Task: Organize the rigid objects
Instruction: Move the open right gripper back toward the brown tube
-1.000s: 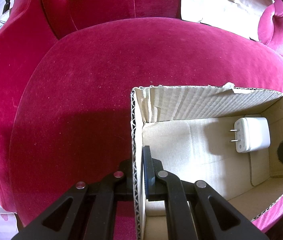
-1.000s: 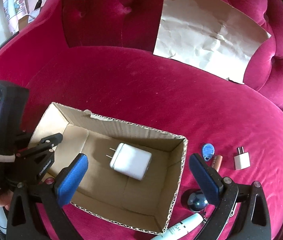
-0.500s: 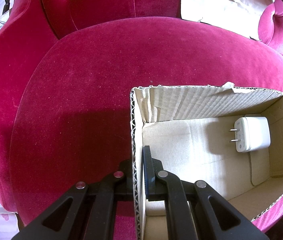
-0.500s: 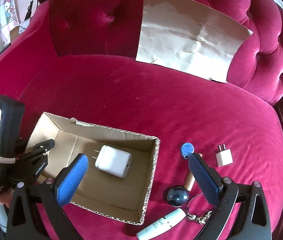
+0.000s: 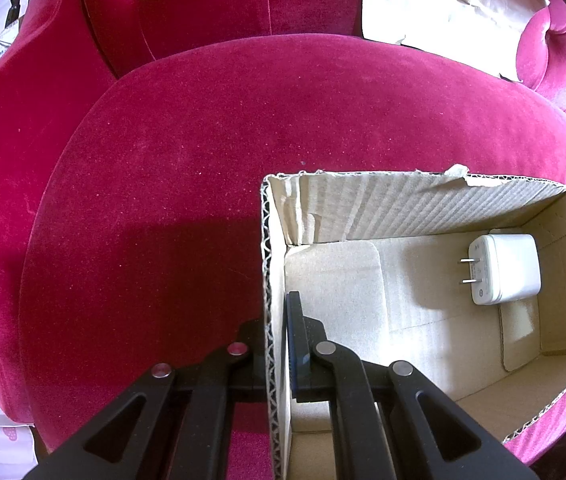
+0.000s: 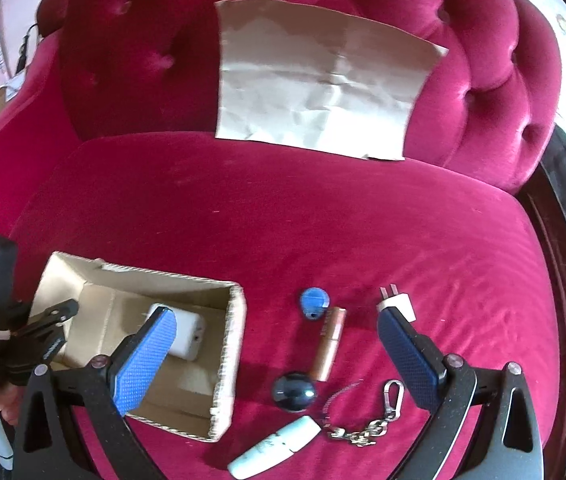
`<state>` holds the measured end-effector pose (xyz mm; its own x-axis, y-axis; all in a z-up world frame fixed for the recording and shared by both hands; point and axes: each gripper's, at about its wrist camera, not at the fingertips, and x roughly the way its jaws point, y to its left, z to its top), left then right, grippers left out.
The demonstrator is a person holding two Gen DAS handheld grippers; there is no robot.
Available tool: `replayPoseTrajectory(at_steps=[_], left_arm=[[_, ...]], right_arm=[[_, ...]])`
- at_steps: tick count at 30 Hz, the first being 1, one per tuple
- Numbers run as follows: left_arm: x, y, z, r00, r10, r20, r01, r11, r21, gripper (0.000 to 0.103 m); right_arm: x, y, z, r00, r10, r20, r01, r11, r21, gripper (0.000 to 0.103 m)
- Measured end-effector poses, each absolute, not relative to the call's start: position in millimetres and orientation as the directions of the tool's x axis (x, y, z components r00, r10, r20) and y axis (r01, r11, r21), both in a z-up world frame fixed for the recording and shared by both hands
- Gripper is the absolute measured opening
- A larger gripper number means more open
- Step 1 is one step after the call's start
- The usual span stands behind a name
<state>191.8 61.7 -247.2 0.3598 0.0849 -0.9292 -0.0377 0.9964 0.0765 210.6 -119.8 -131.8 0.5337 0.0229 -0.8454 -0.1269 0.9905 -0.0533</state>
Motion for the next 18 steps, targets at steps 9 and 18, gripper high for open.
replayPoseTrajectory(at_steps=[9,18], left_arm=[[191.7,63.2,-247.5,0.358,0.083,-0.930,-0.039,0.996,0.074,0.005],[193.1,64.1,-247.4,0.353,0.080,-0.932,-0.041,0.997,0.070,0.005]], right_arm=[[214.2,-155.2,-133.7,0.528,-0.038,-0.848,-0.039,0.997,-0.069,0.103],[214.3,-177.7,-149.4,0.504,-0.072,-0.861,0.006,0.997,-0.080,0.103]])
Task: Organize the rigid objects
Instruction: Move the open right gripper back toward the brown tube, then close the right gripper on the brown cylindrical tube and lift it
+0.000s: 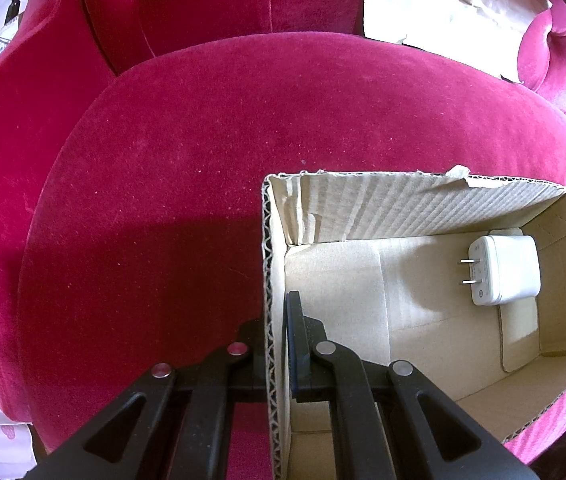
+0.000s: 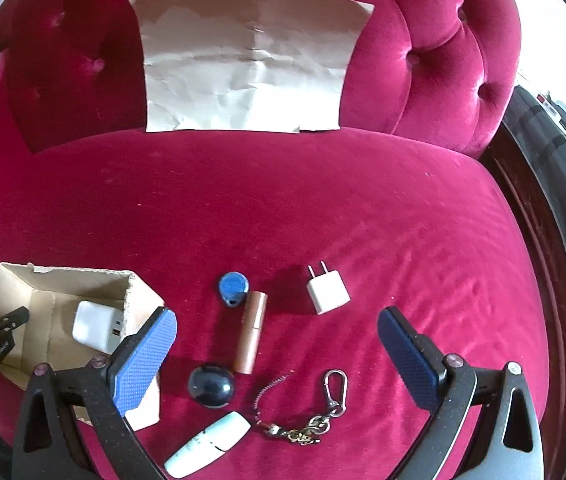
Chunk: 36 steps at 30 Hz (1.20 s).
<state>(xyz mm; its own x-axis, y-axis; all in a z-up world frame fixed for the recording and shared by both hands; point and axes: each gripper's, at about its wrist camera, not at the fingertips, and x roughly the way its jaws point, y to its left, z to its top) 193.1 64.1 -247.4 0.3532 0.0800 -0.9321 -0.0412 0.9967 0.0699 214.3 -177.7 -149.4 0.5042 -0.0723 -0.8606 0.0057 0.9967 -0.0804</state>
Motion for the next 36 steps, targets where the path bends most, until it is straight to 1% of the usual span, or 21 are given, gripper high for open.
replayPoseTrajectory(at_steps=[12,36], left_arm=[[198.6,66.0,-247.8,0.345,0.074,-0.936,-0.041,0.997,0.064,0.005],[198.6,60.4,-249.7,0.351,0.081,-0.933,-0.026,0.997,0.076,0.005]], right_arm=[[220.5,-187.3,-167.3,0.463,-0.059,-0.884,0.021,0.998,-0.056,0.103],[236.5,-191.1,-229.3,0.351,-0.058,-0.935,0.047,0.998,-0.044,0.101]])
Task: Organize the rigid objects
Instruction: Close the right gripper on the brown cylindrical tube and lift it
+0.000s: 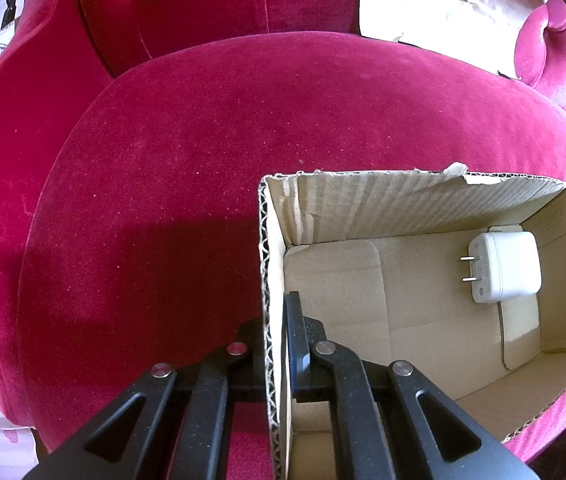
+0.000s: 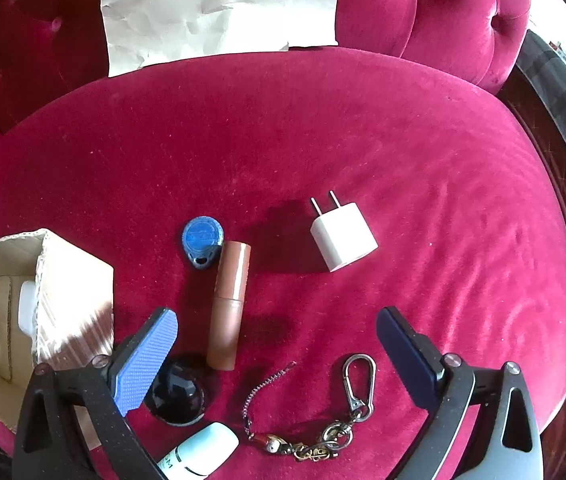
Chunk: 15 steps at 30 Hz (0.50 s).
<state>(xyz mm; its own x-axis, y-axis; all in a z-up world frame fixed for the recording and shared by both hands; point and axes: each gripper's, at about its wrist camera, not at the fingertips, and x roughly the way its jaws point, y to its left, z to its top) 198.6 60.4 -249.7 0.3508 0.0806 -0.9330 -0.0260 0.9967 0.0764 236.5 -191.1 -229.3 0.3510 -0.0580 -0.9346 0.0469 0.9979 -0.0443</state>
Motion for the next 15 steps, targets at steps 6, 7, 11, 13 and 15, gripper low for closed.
replayPoseTrajectory(at_steps=[6,7,11,13,15], left_arm=[[198.9,59.6,-249.5,0.350,0.081,-0.933,-0.026,0.997,0.077,0.005],[198.9,59.3,-249.7,0.350,0.082,-0.933,-0.026,0.997,0.078,0.005],[198.9,59.7,-249.5,0.350,0.081,-0.933,-0.026,0.997,0.077,0.005],[199.0,59.7,-249.4,0.350,0.081,-0.933,-0.026,0.997,0.076,0.005],[199.3,59.9,-249.5,0.349,0.080,-0.934,-0.027,0.997,0.075,0.005]], right_arm=[[242.3,-187.4,-238.9,0.332,-0.049,-0.942,0.051,0.998,-0.035,0.088],[244.7,-187.2,-240.2,0.331,-0.043,-0.943,0.053,0.998,-0.027,0.085],[249.5,-184.8,-245.6,0.320,-0.026,-0.947,0.054,0.999,-0.009,0.071],[251.3,-183.6,-248.7,0.311,-0.014,-0.950,0.051,0.999,0.002,0.065],[252.8,-182.1,-249.6,0.315,-0.016,-0.949,0.054,0.999,0.001,0.061]])
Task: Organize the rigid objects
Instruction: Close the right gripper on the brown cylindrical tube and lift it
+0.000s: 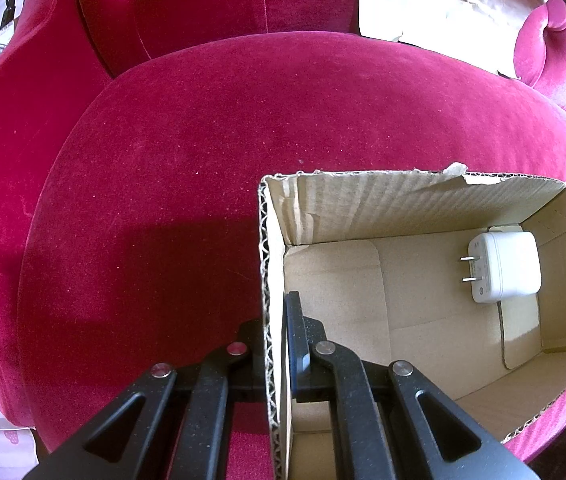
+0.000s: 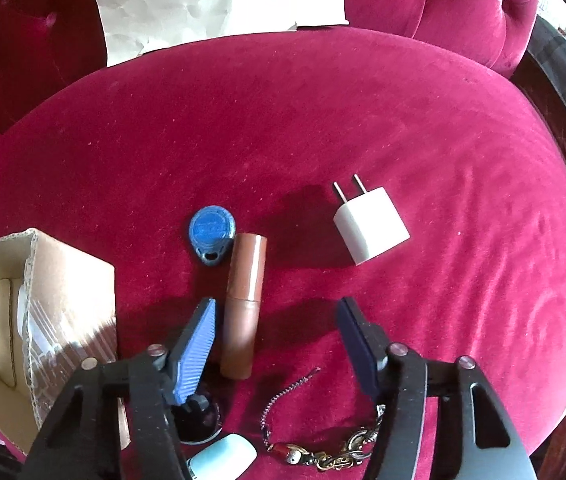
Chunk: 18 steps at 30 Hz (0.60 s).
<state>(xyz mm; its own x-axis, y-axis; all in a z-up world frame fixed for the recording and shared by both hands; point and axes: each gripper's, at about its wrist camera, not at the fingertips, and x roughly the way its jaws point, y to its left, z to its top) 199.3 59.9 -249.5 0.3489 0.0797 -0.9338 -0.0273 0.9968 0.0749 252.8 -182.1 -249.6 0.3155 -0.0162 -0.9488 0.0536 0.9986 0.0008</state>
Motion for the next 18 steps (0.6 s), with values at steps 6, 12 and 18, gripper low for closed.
replayPoseTrajectory(at_steps=[6,12,18], left_arm=[[199.4,60.9,-249.2,0.349,0.080,-0.934,-0.027,0.997,0.075,0.005],[199.5,61.1,-249.3,0.349,0.079,-0.934,-0.026,0.997,0.075,0.005],[199.5,61.0,-249.3,0.349,0.079,-0.934,-0.026,0.997,0.075,0.005]], right_arm=[[250.1,-187.4,-246.2,0.322,0.009,-0.947,0.069,0.997,0.033,0.017],[246.6,-195.0,-243.0,0.328,0.007,-0.945,0.065,0.997,0.030,0.017],[240.6,-193.7,-228.9,0.354,0.007,-0.935,0.061,0.998,0.031,0.017]])
